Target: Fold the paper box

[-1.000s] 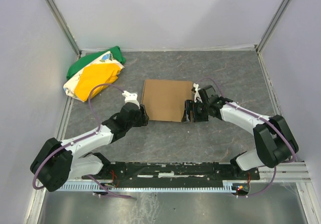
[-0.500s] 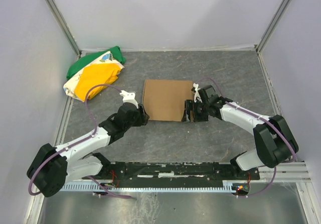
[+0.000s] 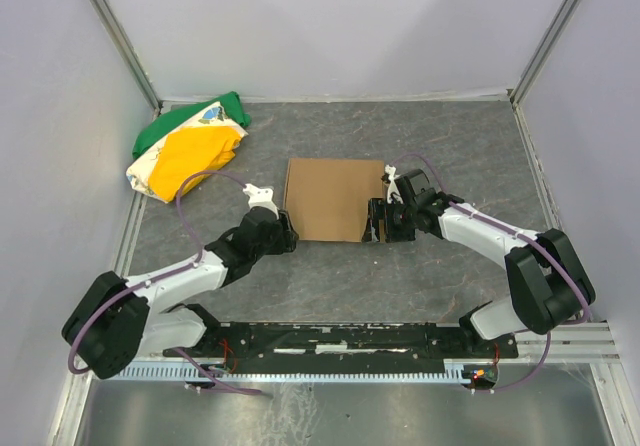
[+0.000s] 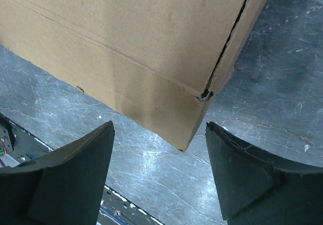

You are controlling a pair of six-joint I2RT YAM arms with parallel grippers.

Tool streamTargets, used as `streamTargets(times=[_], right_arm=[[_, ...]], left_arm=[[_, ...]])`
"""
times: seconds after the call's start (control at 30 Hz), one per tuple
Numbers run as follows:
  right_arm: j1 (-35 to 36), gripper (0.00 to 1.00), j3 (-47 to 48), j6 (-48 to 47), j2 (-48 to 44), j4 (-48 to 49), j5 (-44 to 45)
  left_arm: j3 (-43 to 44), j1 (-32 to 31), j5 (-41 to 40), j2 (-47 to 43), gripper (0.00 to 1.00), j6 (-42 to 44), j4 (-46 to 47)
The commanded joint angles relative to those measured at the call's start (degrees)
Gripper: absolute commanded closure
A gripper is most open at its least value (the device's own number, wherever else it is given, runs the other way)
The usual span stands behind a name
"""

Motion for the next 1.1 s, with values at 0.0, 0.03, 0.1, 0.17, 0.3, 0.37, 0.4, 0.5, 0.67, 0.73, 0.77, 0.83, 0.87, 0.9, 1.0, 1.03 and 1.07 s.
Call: streamTargets(times=[0.0, 0.03, 0.1, 0.17, 0.3, 0.37, 0.4, 0.5, 0.67, 0.73, 0.77, 0.83, 0.87, 0.9, 1.0, 1.03, 1.07], right_arm=[[0.28, 0.19, 2.14, -0.97, -0.33, 0.85, 0.44], [0.29, 0.19, 2.22, -1.08, -0.25, 0.85, 0.45], [0.29, 0.19, 2.30, -1.09, -0.02, 0.85, 0.44], [0.35, 0.19, 2.36, -1.09, -0.01, 0.85, 0.51], [0.32, 0.19, 2.32, -1.17, -0.01, 0.67, 0.83], [0.32, 0.19, 2.31, -1.18, 0.04, 0.75, 0.89], [0.32, 0.19, 2.32, -1.12, 0.13, 0.82, 0.89], [0.35, 0.19, 2.32, -1.10, 0.32, 1.07, 0.65], [0.43, 0.19, 2.33, -0.92, 0.02, 1.03, 0.29], [0.53, 0.19, 2.40, -0.92, -0.30, 0.86, 0.15], [0.68, 0.19, 2.34, -0.92, -0.45, 0.81, 0.08], [0.63, 0.19, 2.43, -0.98, -0.61, 0.69, 0.10], [0.70, 0.19, 2.43, -0.97, -0.62, 0.68, 0.10], [0.71, 0.19, 2.49, -0.99, -0.62, 0.72, 0.09], [0.77, 0.19, 2.49, -0.94, -0.63, 0.68, 0.10], [0.79, 0.19, 2.49, -0.97, -0.67, 0.68, 0.10], [0.85, 0.19, 2.41, -1.00, -0.71, 0.68, 0.09]], left_arm=[[0.62, 0.05, -0.81, 1.70, 0.42, 0.41, 6.56], [0.85, 0.05, -0.74, 2.15, 0.42, 0.60, 6.75], [1.26, 0.05, -0.82, 2.83, 0.42, 1.02, 6.86], [1.65, 0.04, -1.18, 3.13, 0.42, 1.65, 6.85], [2.83, 0.10, -2.01, 2.76, 0.43, 2.69, 4.11], [2.82, 0.03, -2.23, 1.93, 0.43, 3.13, 3.18], [2.73, 0.05, -2.23, 1.44, 0.43, 3.33, 2.86], [2.35, 0.11, -2.51, 0.07, 0.42, 3.19, 2.77], [2.49, 0.13, 0.76, -1.04, 0.43, 1.52, 4.41], [2.68, 0.14, 1.96, -1.59, 0.44, 0.61, 4.75], [2.89, 0.13, 2.39, -1.90, 0.44, 0.03, 4.86], [3.04, 0.13, 3.41, -2.51, 0.44, -0.56, 4.96], [3.15, 0.11, 3.76, -2.88, 0.44, -0.83, 4.96], [3.11, 0.13, 4.01, -3.16, 0.44, -0.98, 4.90], [3.38, 0.13, 4.22, -3.87, 0.45, -1.30, 4.27], [3.31, 0.14, 4.29, -4.15, 0.45, -1.61, 4.26], [3.22, 0.14, 4.53, -4.45, 0.45, -1.82, 4.30]])
